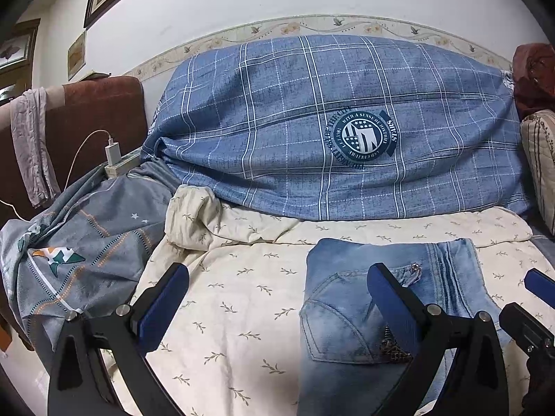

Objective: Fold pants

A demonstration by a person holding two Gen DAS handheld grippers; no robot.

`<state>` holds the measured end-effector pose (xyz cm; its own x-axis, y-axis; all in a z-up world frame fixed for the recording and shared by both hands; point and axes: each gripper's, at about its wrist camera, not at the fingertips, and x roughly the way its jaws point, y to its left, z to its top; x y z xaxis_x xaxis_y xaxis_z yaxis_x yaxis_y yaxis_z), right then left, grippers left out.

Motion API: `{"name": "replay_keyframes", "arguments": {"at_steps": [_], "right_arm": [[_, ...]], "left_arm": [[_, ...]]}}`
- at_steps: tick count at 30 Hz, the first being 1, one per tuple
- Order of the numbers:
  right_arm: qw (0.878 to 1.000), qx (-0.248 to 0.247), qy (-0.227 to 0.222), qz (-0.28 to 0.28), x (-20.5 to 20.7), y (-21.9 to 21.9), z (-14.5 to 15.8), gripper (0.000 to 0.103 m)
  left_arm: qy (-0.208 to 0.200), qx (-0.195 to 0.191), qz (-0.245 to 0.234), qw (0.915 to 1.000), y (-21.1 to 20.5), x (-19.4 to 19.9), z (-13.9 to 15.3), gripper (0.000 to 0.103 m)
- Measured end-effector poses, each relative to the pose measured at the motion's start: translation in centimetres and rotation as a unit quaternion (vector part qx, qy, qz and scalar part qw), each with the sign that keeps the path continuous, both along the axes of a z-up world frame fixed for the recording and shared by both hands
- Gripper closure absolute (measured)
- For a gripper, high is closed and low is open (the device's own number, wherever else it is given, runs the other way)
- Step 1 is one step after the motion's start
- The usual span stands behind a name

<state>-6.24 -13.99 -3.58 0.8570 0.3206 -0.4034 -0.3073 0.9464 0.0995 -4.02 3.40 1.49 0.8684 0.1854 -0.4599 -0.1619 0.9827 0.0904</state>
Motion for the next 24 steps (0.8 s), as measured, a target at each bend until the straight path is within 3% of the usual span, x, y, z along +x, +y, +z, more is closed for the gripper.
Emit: {"name": "replay_keyframes", "arguments": {"at_steps": [24], "right_arm": [[0.999, 0.016, 0.031, -0.007, 0.82, -0.12, -0.89, 0.036]], "left_arm": [[-0.002, 0.004, -0.014, 0.9999, -0.15, -0.29, 0.0, 0.001]]}}
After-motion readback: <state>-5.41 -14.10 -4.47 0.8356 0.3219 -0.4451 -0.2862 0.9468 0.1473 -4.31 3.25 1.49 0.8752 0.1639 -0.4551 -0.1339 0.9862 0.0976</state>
